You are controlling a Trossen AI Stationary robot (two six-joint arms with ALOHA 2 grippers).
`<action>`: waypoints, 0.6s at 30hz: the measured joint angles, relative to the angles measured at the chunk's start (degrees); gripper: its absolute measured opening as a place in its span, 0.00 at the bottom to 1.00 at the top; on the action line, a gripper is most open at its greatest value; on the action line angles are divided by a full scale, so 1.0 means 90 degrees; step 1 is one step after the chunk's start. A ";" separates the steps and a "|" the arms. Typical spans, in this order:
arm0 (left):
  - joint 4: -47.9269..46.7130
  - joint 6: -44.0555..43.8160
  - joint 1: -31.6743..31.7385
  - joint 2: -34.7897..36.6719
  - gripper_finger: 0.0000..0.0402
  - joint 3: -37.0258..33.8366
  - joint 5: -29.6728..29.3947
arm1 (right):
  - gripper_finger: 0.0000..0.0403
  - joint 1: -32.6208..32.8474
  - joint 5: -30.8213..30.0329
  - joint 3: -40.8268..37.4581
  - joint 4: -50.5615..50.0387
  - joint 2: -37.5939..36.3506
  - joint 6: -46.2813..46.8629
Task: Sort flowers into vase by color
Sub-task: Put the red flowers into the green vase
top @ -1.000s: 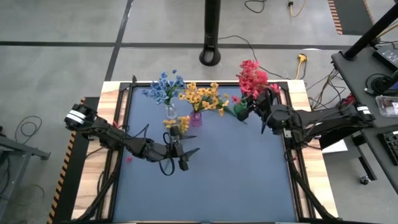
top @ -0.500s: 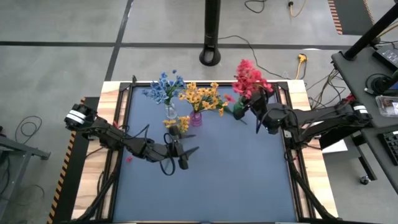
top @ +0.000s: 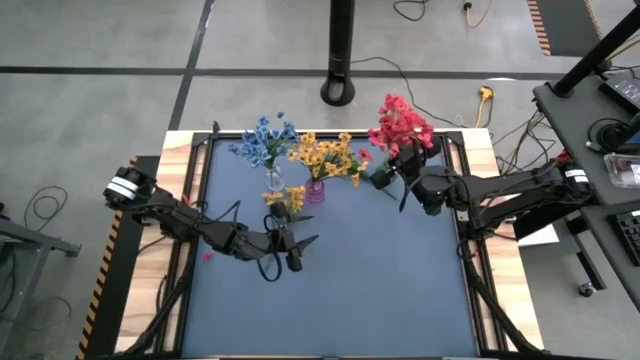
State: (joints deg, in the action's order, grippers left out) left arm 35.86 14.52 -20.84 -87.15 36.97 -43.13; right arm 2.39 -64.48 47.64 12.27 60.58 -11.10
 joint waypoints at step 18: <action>-0.0049 -0.0005 0.0000 0.0000 0.59 -0.0082 -0.0100 | 0.04 -0.0010 0.0038 -0.0002 -0.0005 0.0367 0.0274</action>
State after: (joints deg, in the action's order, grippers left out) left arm 35.42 14.48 -20.84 -87.15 36.23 -44.03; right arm 2.31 -64.13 47.62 12.23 63.88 -8.64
